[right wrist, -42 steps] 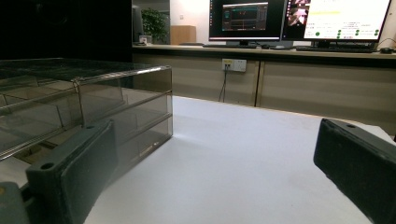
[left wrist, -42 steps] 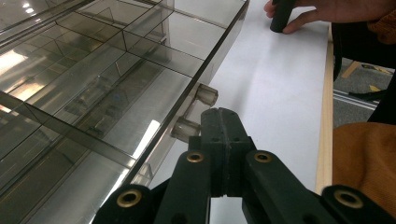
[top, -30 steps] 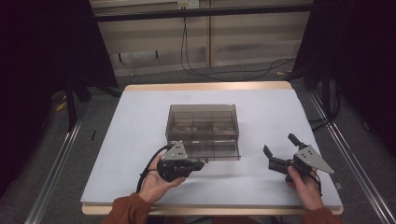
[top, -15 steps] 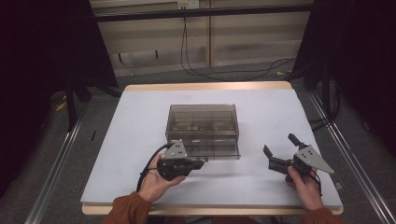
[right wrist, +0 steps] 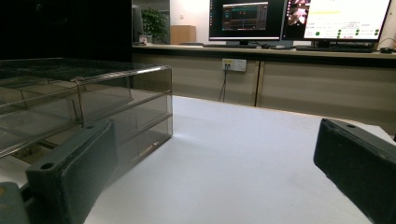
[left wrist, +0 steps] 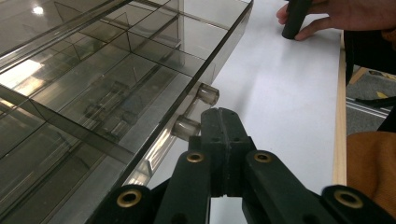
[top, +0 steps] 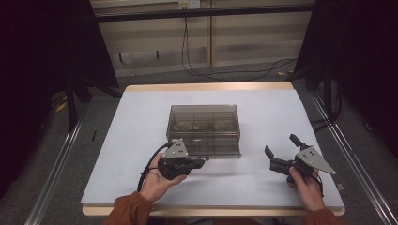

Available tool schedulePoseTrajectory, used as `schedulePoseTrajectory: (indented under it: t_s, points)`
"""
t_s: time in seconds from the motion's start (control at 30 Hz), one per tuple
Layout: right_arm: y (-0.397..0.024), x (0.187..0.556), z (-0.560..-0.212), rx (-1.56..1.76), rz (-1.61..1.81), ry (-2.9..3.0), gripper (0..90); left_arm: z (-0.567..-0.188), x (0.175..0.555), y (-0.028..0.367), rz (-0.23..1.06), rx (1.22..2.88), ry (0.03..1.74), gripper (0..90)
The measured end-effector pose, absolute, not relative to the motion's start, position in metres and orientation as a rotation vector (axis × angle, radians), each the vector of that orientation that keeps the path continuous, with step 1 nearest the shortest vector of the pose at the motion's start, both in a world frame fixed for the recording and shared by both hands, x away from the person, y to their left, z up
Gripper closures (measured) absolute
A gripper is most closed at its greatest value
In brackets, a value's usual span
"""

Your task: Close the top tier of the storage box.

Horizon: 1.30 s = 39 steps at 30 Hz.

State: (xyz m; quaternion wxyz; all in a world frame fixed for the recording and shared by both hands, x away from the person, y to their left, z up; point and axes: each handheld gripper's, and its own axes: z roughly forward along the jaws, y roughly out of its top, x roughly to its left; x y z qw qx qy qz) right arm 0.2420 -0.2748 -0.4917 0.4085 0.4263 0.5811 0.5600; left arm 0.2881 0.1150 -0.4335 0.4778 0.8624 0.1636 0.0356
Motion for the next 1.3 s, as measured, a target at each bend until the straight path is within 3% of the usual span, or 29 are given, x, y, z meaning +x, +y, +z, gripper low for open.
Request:
schedulePoseTrajectory:
  t_s: [1.3]
  points:
    - [-0.2749,0.2421,-0.4917,1.074,1.41,1.463,0.0,-0.4346,0.2968,0.1168,0.103,2.107,0.436,90.0]
